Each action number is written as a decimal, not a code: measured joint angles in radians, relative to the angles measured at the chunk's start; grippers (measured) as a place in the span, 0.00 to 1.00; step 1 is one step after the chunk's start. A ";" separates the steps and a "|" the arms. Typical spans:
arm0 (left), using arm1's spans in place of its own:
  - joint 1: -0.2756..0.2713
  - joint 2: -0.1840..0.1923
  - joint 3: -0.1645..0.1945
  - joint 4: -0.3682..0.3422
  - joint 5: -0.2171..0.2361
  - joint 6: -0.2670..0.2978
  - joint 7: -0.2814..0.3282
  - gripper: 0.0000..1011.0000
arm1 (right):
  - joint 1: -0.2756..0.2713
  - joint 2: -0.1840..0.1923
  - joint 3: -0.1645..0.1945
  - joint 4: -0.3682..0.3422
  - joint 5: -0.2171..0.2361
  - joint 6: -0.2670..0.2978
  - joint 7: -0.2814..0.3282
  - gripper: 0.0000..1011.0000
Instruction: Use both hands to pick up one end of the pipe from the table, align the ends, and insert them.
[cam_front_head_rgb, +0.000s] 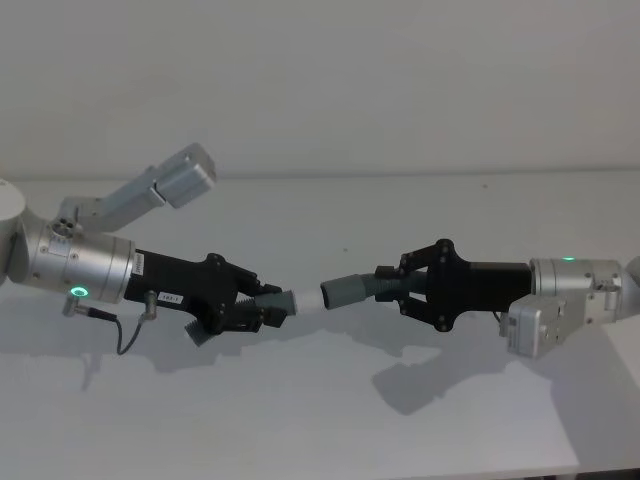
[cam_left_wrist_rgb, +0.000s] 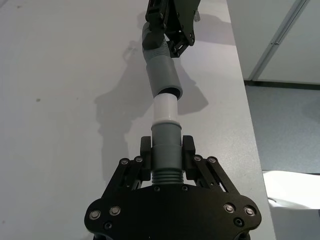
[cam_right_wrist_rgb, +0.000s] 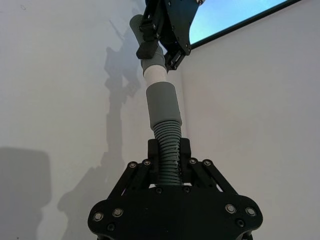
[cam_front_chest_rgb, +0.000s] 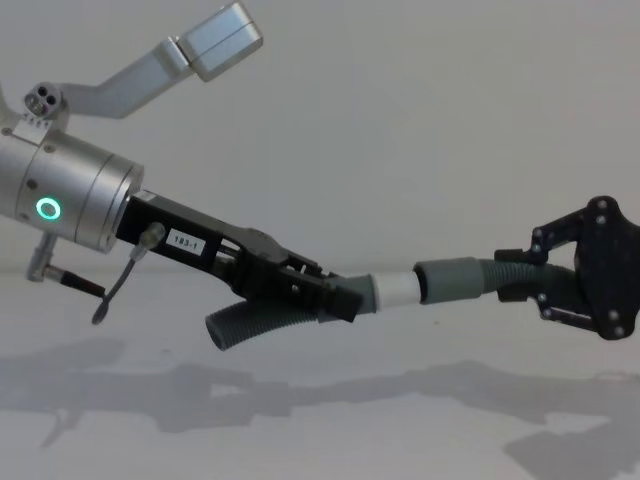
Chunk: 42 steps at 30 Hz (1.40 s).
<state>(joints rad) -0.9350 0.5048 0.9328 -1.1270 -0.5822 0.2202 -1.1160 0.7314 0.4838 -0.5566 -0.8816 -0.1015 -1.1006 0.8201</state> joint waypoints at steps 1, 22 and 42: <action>0.000 0.000 0.000 0.000 0.000 0.000 0.000 0.32 | 0.000 0.000 0.000 0.000 0.000 0.000 0.000 0.21; 0.002 0.009 -0.001 -0.014 -0.003 0.003 0.004 0.32 | 0.000 0.000 0.000 0.000 0.000 0.000 0.000 0.21; 0.011 0.026 -0.003 -0.027 -0.003 0.011 0.011 0.32 | 0.000 0.000 0.000 0.000 0.000 0.000 0.000 0.21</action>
<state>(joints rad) -0.9242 0.5308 0.9300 -1.1538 -0.5849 0.2314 -1.1052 0.7314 0.4838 -0.5567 -0.8816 -0.1015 -1.1006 0.8200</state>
